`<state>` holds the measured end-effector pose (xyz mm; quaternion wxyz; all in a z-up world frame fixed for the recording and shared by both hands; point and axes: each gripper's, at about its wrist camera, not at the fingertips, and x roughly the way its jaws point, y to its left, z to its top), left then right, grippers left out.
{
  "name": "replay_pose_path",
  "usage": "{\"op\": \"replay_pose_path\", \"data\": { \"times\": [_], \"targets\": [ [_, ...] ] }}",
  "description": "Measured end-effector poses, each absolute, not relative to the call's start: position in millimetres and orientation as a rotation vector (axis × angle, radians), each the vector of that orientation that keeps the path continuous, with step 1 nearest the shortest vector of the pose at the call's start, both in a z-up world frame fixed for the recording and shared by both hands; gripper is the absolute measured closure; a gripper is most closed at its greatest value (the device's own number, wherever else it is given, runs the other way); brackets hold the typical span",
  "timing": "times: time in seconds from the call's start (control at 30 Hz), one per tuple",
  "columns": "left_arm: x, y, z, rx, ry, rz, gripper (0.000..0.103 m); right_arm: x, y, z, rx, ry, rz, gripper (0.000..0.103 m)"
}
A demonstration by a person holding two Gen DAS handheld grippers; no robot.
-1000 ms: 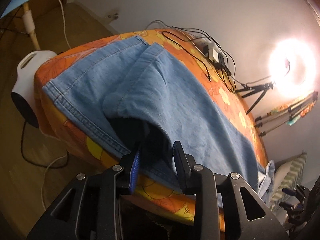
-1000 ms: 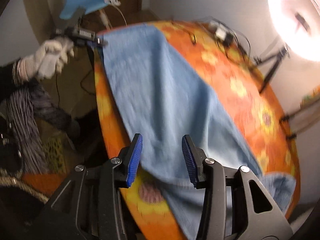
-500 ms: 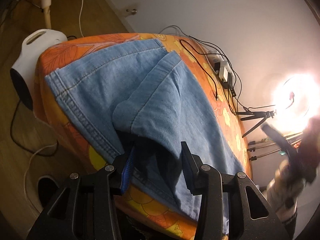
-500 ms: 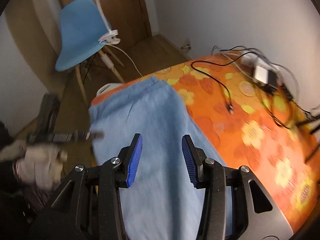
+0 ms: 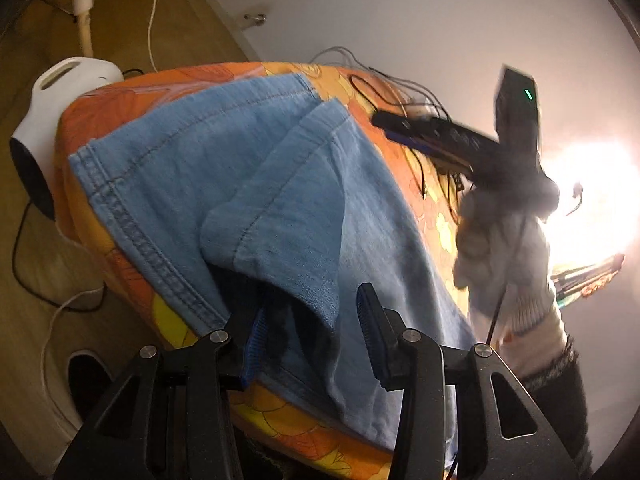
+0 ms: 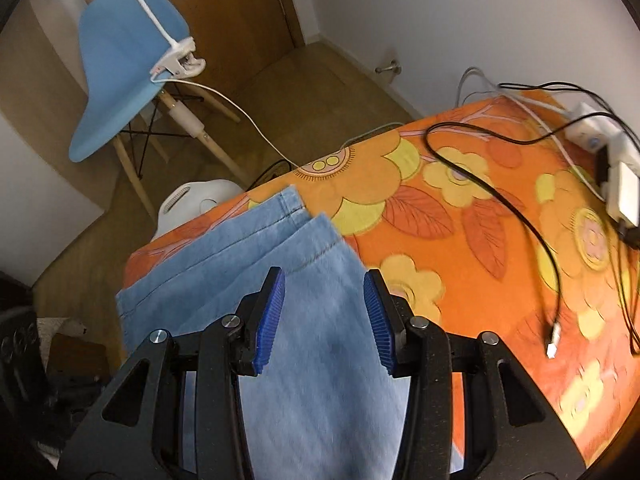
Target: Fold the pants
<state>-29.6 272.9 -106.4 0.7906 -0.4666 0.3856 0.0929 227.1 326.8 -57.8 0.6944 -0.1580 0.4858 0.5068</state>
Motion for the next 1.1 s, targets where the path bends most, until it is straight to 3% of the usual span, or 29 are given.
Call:
{"op": "replay_pose_path", "data": {
  "times": [0.2,0.53,0.63,0.8,0.83,1.03,1.1],
  "targets": [
    [-32.2,286.4,-116.7,-1.060,0.817,0.233,0.061,239.8,351.3,-80.4,-0.327,1.174,1.161,0.060],
    [-35.2,290.0,-110.7,-1.031,0.769,0.248,0.061,248.7,366.2,-89.4,-0.307,1.172,1.142,0.060],
    [-32.1,283.8,-102.2,-0.953,0.756,0.259,0.061,254.8,364.9,-89.3,-0.285,1.177,1.141,0.048],
    [-31.1,275.2,-92.9,-0.893,0.737,0.272,0.061,255.6,366.0,-89.8,-0.287,1.173,1.164,0.047],
    [-31.4,275.8,-92.0,-0.889,0.733,0.277,0.061,255.5,366.3,-89.5,-0.286,1.174,1.168,0.048],
    [-29.8,286.6,-95.6,-0.898,0.728,0.335,0.061,235.0,374.3,-88.1,-0.402,1.114,1.206,0.079],
    [-27.2,289.2,-98.1,-0.900,0.727,0.344,0.064,230.4,373.9,-84.8,-0.419,1.085,1.208,0.082]
  ]
}}
